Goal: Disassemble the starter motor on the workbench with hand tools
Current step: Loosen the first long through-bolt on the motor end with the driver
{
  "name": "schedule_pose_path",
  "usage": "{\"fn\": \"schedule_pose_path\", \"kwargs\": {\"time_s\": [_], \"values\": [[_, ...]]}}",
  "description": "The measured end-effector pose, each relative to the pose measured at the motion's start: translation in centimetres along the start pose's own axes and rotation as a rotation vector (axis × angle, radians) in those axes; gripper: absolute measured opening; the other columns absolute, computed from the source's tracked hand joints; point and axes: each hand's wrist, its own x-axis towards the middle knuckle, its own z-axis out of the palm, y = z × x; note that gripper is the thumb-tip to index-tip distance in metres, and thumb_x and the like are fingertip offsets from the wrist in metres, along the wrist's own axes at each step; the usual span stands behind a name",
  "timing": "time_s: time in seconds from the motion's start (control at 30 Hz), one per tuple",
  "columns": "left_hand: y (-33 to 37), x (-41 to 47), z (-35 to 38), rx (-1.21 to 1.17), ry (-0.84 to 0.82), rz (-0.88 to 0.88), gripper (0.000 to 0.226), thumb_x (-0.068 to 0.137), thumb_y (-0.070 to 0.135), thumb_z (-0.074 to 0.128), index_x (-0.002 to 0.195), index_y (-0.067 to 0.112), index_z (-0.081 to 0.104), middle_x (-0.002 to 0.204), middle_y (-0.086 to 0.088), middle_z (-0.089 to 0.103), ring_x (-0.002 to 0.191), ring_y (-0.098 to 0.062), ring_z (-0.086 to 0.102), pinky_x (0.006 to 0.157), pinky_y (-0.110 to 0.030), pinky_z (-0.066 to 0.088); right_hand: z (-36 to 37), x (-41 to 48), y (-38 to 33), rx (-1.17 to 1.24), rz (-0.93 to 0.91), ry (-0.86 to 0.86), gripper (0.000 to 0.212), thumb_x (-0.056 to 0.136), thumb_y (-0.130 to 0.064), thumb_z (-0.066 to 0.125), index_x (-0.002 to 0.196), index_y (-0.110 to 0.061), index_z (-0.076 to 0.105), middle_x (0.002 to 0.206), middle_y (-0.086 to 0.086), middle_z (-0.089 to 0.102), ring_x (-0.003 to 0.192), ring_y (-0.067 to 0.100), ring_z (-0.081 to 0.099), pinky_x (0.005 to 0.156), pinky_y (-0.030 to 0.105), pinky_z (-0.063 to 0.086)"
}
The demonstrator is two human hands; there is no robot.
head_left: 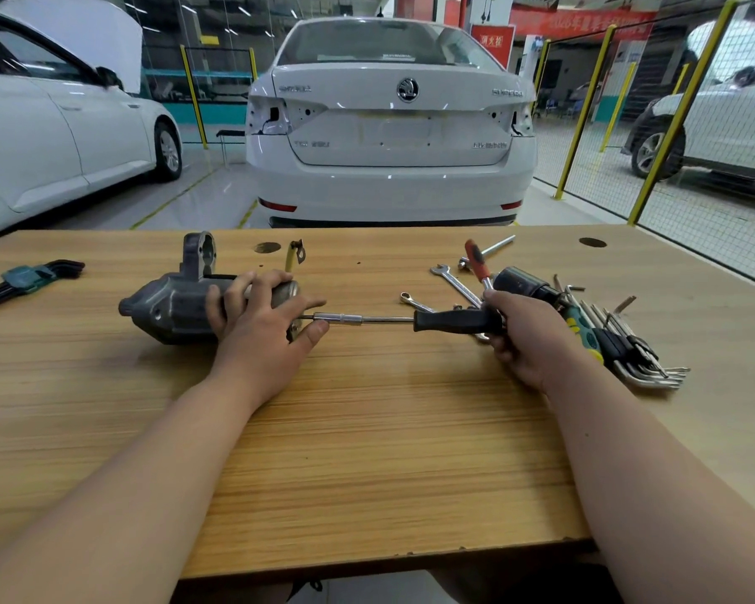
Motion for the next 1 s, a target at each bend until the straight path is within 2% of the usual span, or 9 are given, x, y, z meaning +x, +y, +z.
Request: {"fn": "schedule_pose_path", "kwargs": {"time_s": [0.1,0.17,0.27,0.43,0.57,0.7,0.8,0.9,1.0], "values": [[0.05,0.02,-0.02,-0.001,-0.017,0.002,0.029,0.089,0.058,0.049,0.115,0.05,0.059,0.144,0.007,0.027,0.137,-0.017,-0.001,0.107,-0.035,-0.02,-0.01,-0.31,-0.05,0.066,-0.056,-0.026,0.015,0.097,-0.029,0.061,0.103,-0.019,0.069,0.094,0.008,0.064,0.06,0.013,0.055,0.046,0.022,0.046],[0.03,0.06,-0.03,-0.011,-0.013,-0.001,0.028,0.089,0.058,0.048,0.112,0.049,0.061,0.143,0.007,0.028,0.138,-0.017,0.0,0.108,-0.036,-0.02,-0.01,-0.52,-0.21,0.132,-0.057,-0.042,0.012,0.096,-0.021,0.062,0.104,-0.021,0.072,0.103,0.01,0.064,0.076,0.019,0.062,0.054,0.024,0.052],[-0.06,0.03,0.0,-0.015,-0.007,0.0,0.026,0.09,0.057,0.046,0.108,0.047,0.063,0.144,0.006,0.03,0.138,-0.018,0.001,0.108,-0.036,-0.019,-0.05,-0.43,-0.16,0.217,-0.091,-0.093,0.023,0.095,-0.008,0.059,0.095,-0.022,0.077,0.11,0.01,0.065,0.092,0.025,0.062,0.06,0.028,0.054],[-0.15,0.01,0.11,-0.029,0.022,0.003,0.024,0.088,0.053,0.054,0.104,0.041,0.067,0.143,0.004,0.034,0.137,-0.02,0.006,0.11,-0.039,-0.013,0.07,0.21,0.19,0.21,-0.117,-0.1,0.032,0.095,0.003,0.051,0.102,-0.019,0.074,0.115,0.008,0.066,0.106,0.024,0.062,0.078,0.03,0.052],[-0.07,0.01,0.09,-0.039,0.037,-0.003,0.025,0.087,0.052,0.058,0.104,0.038,0.069,0.143,0.003,0.036,0.137,-0.02,0.008,0.111,-0.042,-0.01,-0.13,0.23,0.1,0.265,-0.115,-0.12,0.036,0.095,0.006,0.049,0.104,-0.021,0.07,0.11,0.004,0.069,0.102,0.02,0.065,0.068,0.027,0.054],[-0.07,-0.04,0.02,-0.043,0.049,-0.002,0.027,0.086,0.05,0.059,0.106,0.035,0.07,0.143,0.002,0.038,0.136,-0.021,0.01,0.112,-0.044,-0.006,-0.61,0.16,0.27,0.141,-0.151,-0.079,0.017,0.094,-0.005,0.06,0.102,-0.016,0.072,0.11,0.011,0.068,0.1,0.028,0.066,0.064,0.031,0.053],[-0.06,-0.1,-0.05,-0.043,0.047,-0.005,0.027,0.086,0.05,0.059,0.104,0.033,0.071,0.143,0.001,0.039,0.137,-0.023,0.011,0.112,-0.046,-0.005,-0.82,-0.06,0.2,0.132,-0.174,-0.057,0.01,0.092,-0.018,0.069,0.099,-0.013,0.073,0.104,0.012,0.067,0.081,0.021,0.068,0.058,0.026,0.054],[-0.09,-0.08,-0.13,-0.051,0.046,-0.002,0.027,0.086,0.049,0.06,0.103,0.033,0.072,0.143,0.001,0.039,0.137,-0.023,0.011,0.112,-0.044,-0.006,-0.54,-0.11,0.32,0.013,-0.18,0.039,0.024,0.09,-0.037,0.07,0.095,-0.014,0.073,0.084,0.007,0.07,0.054,0.012,0.063,0.047,0.023,0.048],[-0.12,-0.1,-0.19,-0.068,0.053,0.003,0.025,0.085,0.048,0.063,0.102,0.034,0.072,0.141,0.002,0.039,0.136,-0.022,0.012,0.112,-0.043,-0.007,-0.21,0.02,0.46,-0.181,-0.151,0.131,0.035,0.093,-0.052,0.06,0.088,-0.02,0.073,0.052,-0.004,0.062,0.041,0.008,0.054,0.041,0.024,0.042]]}}
